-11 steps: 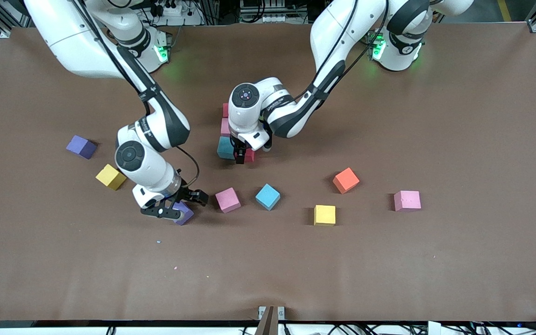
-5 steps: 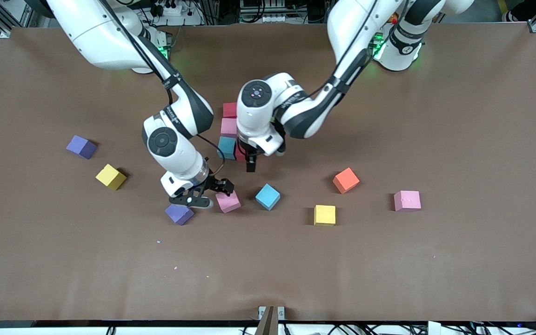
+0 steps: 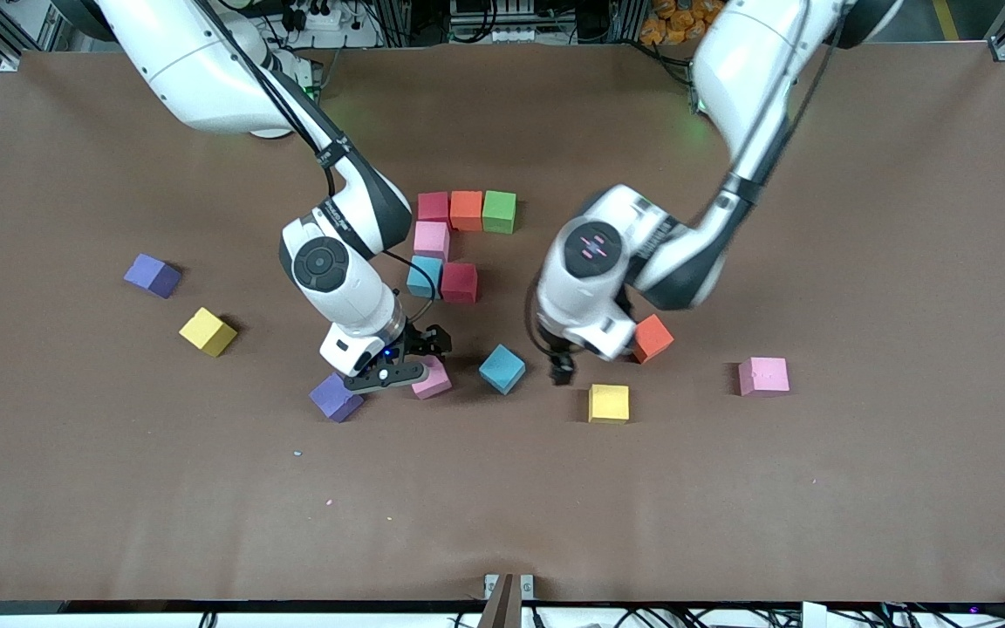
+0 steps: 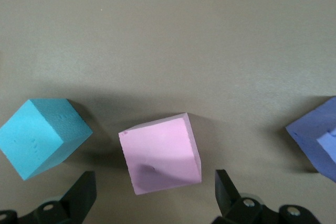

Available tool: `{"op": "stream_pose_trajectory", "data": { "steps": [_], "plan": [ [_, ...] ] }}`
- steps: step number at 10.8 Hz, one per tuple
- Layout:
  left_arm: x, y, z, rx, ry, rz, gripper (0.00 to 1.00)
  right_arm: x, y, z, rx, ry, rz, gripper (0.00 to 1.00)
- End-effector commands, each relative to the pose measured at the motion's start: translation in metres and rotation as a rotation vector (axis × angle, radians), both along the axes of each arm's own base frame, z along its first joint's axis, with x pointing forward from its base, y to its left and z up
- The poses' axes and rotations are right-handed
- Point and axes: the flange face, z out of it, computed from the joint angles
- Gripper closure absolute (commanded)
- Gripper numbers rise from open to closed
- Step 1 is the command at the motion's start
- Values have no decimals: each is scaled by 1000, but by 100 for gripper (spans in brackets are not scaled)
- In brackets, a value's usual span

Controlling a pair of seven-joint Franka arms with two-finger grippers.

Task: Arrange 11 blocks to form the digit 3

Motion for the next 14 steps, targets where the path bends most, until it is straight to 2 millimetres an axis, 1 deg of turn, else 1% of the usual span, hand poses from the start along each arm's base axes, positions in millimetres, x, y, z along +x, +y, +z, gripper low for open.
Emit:
{"op": "stream_pose_trajectory", "data": {
  "steps": [1, 2, 3, 4, 5, 7, 8, 9, 10, 12, 14],
  "plan": [
    [-3, 55, -2, 42, 34, -66, 0, 3, 13, -11, 13, -23, 34, 0],
    [5, 76, -1, 44, 43, -97, 0, 0, 20, -24, 24, -30, 41, 0],
    [-5, 84, -9, 63, 70, -105, 0, -3, 28, -31, 31, -37, 51, 0],
    [-9, 103, -9, 71, 77, -88, 0, -3, 28, -32, 31, -40, 56, 0],
    [-13, 116, -10, 71, 87, -65, 0, -4, 28, -34, 28, -40, 71, 0],
    [-35, 126, -23, 57, 59, 5, 0, -1, 24, -33, 23, -51, 108, 0],
    [-45, 134, -25, 44, 32, 77, 0, 5, 21, -25, 20, -63, 121, 0],
    [-49, 139, -27, 41, 27, 156, 0, 8, 20, -19, 20, -72, 133, 0],
    [-48, 140, -30, 40, 32, 222, 0, 9, 19, -19, 20, -72, 132, 0],
    [-52, 139, -39, 43, 41, 279, 0, 16, 18, -12, 11, -93, 167, 0],
    [-52, 140, -60, 44, 58, 321, 0, 20, 12, -12, -7, -111, 235, 0]
  ]
}}
